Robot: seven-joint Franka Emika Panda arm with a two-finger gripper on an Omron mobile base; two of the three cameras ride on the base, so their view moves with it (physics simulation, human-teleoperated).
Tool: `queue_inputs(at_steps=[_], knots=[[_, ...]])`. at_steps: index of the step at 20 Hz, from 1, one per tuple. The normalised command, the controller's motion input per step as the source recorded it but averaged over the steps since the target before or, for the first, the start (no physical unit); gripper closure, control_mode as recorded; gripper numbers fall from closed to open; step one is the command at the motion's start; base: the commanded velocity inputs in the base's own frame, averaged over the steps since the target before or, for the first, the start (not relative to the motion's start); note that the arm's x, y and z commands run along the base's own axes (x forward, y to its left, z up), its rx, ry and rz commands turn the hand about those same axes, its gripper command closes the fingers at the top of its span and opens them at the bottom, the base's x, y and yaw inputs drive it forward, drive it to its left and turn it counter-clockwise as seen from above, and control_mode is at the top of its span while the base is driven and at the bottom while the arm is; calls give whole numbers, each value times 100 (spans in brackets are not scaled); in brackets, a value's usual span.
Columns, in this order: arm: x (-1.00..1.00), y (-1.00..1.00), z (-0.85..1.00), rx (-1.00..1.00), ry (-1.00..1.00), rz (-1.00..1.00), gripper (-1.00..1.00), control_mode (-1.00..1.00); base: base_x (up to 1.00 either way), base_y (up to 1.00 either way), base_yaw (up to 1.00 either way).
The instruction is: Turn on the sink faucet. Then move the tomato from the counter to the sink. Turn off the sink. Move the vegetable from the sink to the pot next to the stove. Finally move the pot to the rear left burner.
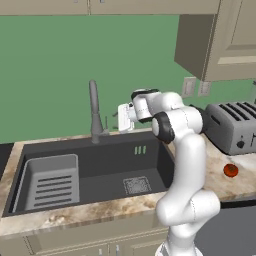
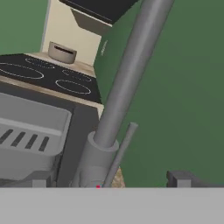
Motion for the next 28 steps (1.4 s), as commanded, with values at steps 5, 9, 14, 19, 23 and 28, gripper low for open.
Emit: queue_inputs(at_steps=[5,9,14,19,23,28], knots=[[34,13,-17,0,0,6,-100,-100,0,0,0],[28,21,-12,0,0,4,-100,-100,0,0,0],[20,22,-7,0,0,4,-100,-100,0,0,0],[2,28,0,0,0,2,-100,-100,0,0,0],[0,25,0,0,0,5,-100,-100,0,0,0],[1,25,0,0,0,6,-100,-100,0,0,0]])
